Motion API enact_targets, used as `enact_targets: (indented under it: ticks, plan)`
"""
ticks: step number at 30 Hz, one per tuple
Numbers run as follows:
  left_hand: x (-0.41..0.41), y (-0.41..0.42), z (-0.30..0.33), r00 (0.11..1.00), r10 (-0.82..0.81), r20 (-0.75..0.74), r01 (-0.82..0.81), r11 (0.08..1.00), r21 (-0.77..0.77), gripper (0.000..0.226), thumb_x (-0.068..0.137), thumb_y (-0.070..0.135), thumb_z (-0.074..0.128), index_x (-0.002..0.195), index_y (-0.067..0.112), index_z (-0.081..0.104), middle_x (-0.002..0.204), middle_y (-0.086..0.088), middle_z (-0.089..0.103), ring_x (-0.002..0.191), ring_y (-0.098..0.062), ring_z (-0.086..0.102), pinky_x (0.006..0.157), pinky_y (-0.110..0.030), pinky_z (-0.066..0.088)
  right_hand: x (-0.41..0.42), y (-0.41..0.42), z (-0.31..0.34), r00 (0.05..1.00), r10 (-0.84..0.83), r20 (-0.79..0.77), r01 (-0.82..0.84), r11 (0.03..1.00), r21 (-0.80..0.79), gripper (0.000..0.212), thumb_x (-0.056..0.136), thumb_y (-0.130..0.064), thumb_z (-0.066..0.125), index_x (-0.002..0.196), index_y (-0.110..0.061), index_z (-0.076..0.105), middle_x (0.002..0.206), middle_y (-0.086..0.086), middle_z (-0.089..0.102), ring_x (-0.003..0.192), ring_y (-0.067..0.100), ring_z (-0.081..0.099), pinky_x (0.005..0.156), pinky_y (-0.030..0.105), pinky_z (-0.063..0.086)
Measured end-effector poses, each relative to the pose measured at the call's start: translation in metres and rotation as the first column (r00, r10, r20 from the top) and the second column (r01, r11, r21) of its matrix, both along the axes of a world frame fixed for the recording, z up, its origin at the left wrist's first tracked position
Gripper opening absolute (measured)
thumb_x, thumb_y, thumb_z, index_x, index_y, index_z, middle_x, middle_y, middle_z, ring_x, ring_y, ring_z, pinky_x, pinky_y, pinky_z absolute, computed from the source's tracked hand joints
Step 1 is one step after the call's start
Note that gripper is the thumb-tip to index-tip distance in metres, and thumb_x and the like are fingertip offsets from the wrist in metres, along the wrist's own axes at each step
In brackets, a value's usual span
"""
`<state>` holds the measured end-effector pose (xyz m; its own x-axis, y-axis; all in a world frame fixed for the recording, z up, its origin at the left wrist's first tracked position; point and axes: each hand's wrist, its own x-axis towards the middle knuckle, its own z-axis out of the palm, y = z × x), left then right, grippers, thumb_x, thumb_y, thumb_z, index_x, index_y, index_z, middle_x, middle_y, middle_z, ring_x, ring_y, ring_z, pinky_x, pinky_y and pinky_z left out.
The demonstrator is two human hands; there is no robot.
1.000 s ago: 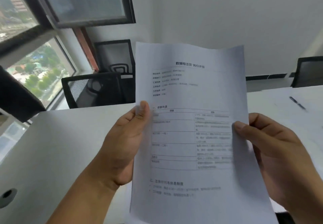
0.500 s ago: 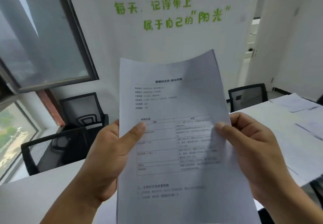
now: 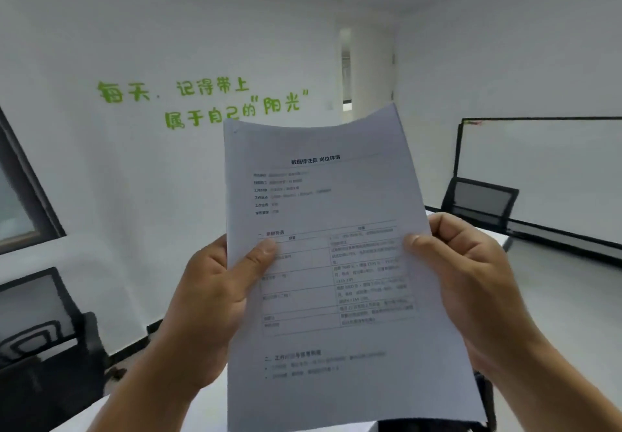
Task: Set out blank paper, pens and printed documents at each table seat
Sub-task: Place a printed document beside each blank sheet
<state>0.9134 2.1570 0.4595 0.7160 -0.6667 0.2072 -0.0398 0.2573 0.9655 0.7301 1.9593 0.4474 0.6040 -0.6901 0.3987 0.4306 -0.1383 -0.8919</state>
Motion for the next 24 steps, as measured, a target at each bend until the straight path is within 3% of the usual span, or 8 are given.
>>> enact_targets:
  ticks: [3, 5, 12, 18, 21, 24]
  plan:
    - [-0.019, -0.019, 0.007, 0.993, -0.122, 0.005, 0.122, 0.992, -0.025, 0.022, 0.096, 0.031, 0.072, 0.110, 0.017, 0.084, 0.115, -0.021, 0.082, 0.099, -0.045, 0.082, 0.075, -0.053, 0.069, -0.034, -0.002, 0.010, 0.999, -0.051, -0.017, 0.051, 0.999, 0.007, 0.022, 0.108, -0.012, 0.060, 0.102, -0.016, 0.081, 0.105, 0.018, 0.083, 0.090, 0.037, 0.082, 0.067, 0.041, 0.066]
    - [-0.032, -0.035, 0.010, 0.985, -0.173, 0.007, 0.173, 0.984, -0.036, 0.022, 0.095, 0.032, 0.073, 0.108, 0.017, 0.084, 0.114, -0.022, 0.082, 0.097, -0.046, 0.082, 0.074, -0.052, 0.069, -0.055, -0.006, 0.019, 0.992, -0.117, -0.049, 0.115, 0.993, -0.035, 0.020, 0.108, -0.014, 0.062, 0.107, -0.015, 0.082, 0.106, 0.018, 0.083, 0.092, 0.039, 0.082, 0.069, 0.043, 0.066]
    - [-0.093, -0.102, 0.038, 0.943, -0.323, 0.079, 0.328, 0.942, -0.063, 0.017, 0.095, 0.033, 0.083, 0.106, 0.020, 0.084, 0.109, -0.020, 0.083, 0.091, -0.043, 0.083, 0.070, -0.048, 0.068, -0.138, -0.032, 0.045, 0.925, -0.373, -0.067, 0.362, 0.923, -0.131, 0.026, 0.108, -0.014, 0.060, 0.101, -0.026, 0.082, 0.099, 0.009, 0.084, 0.087, 0.030, 0.082, 0.069, 0.037, 0.067]
    - [-0.157, -0.175, 0.065, 0.903, -0.402, 0.151, 0.418, 0.904, -0.094, 0.018, 0.095, 0.035, 0.084, 0.106, 0.021, 0.084, 0.108, -0.019, 0.083, 0.089, -0.041, 0.083, 0.069, -0.046, 0.068, -0.213, -0.077, 0.063, 0.847, -0.532, 0.000, 0.520, 0.828, -0.211, 0.022, 0.107, -0.017, 0.064, 0.099, -0.030, 0.080, 0.097, 0.005, 0.083, 0.087, 0.027, 0.082, 0.071, 0.041, 0.069]
    - [-0.195, -0.221, 0.070, 0.894, -0.413, 0.171, 0.434, 0.895, -0.105, 0.019, 0.095, 0.032, 0.083, 0.108, 0.018, 0.083, 0.108, -0.019, 0.083, 0.090, -0.041, 0.083, 0.069, -0.047, 0.068, -0.252, -0.109, 0.067, 0.791, -0.611, 0.038, 0.596, 0.755, -0.271, 0.012, 0.100, -0.029, 0.067, 0.095, -0.030, 0.078, 0.092, 0.004, 0.082, 0.083, 0.026, 0.080, 0.071, 0.047, 0.070]
    - [-0.234, -0.269, 0.072, 0.887, -0.424, 0.185, 0.448, 0.887, -0.115, 0.012, 0.103, 0.023, 0.073, 0.105, 0.019, 0.084, 0.106, -0.018, 0.084, 0.088, -0.039, 0.083, 0.069, -0.045, 0.068, -0.291, -0.147, 0.070, 0.742, -0.668, 0.057, 0.645, 0.687, -0.334, 0.015, 0.094, -0.039, 0.063, 0.095, -0.031, 0.076, 0.089, 0.002, 0.081, 0.080, 0.024, 0.080, 0.069, 0.048, 0.069]
